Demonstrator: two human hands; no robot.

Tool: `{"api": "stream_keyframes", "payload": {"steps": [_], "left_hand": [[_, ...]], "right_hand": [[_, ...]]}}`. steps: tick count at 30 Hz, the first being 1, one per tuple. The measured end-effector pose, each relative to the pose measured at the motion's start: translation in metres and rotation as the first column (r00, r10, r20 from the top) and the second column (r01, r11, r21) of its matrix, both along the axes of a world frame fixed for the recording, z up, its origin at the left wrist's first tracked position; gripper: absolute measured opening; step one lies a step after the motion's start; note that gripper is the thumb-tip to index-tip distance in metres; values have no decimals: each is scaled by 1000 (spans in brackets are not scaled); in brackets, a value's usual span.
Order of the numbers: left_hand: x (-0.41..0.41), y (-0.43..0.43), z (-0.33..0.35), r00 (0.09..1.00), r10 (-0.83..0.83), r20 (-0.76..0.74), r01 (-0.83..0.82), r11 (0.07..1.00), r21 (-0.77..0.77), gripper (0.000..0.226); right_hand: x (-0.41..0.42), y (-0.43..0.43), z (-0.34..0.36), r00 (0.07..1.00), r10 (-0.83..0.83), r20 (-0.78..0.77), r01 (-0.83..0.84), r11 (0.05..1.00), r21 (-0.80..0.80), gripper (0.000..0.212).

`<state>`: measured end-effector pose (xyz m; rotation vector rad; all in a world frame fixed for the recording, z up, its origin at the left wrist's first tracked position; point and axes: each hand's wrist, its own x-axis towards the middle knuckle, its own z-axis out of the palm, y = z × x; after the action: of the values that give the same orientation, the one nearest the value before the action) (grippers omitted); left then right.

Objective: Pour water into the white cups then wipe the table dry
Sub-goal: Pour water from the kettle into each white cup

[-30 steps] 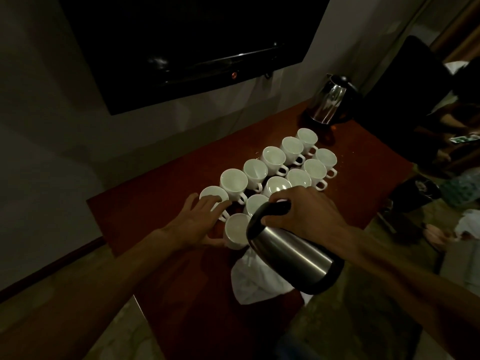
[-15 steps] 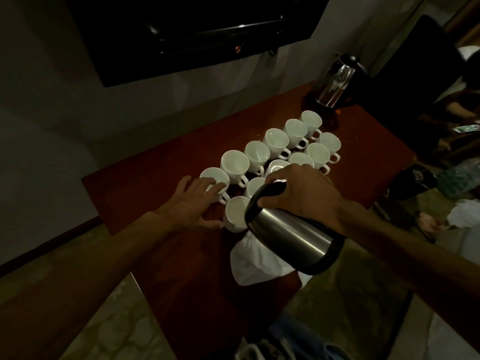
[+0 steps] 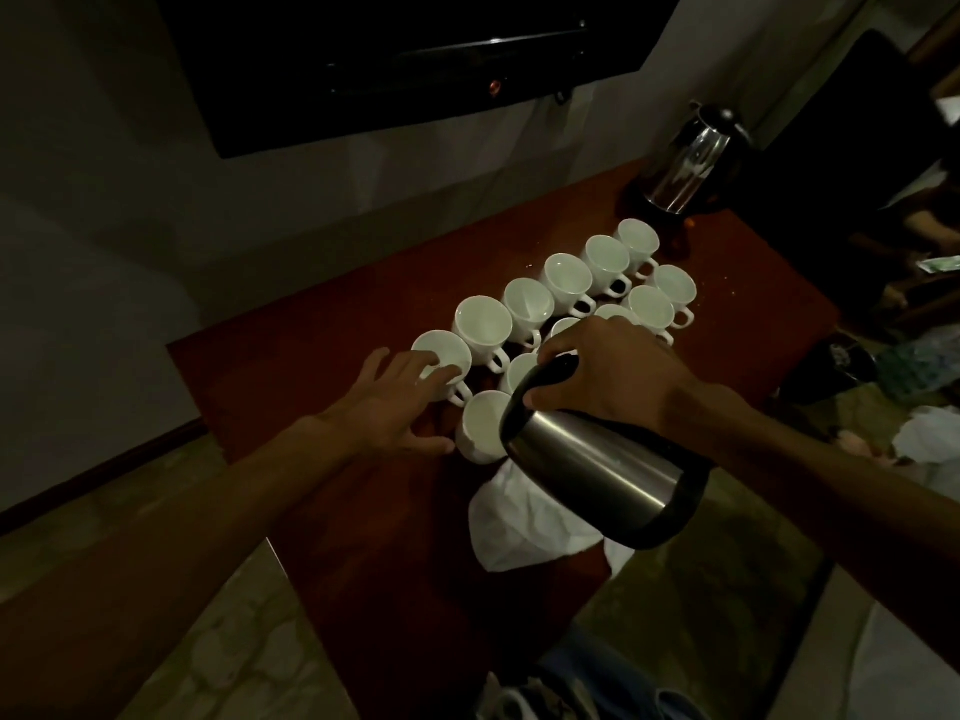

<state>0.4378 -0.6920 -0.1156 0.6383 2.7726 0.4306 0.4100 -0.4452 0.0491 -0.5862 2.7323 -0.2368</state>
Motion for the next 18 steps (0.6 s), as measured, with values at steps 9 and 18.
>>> {"api": "stream_keyframes", "payload": {"steps": [9, 18], "left_hand": [[-1, -6, -10, 999, 7, -36, -6, 1000, 26, 96], [-3, -10, -9, 1000, 3, -25, -3, 1000, 8, 97]], "right_hand": [[-10, -15, 7, 996, 9, 87, -14, 998, 54, 39], [-15, -26, 9, 995, -5, 103, -6, 994, 109, 39]]}}
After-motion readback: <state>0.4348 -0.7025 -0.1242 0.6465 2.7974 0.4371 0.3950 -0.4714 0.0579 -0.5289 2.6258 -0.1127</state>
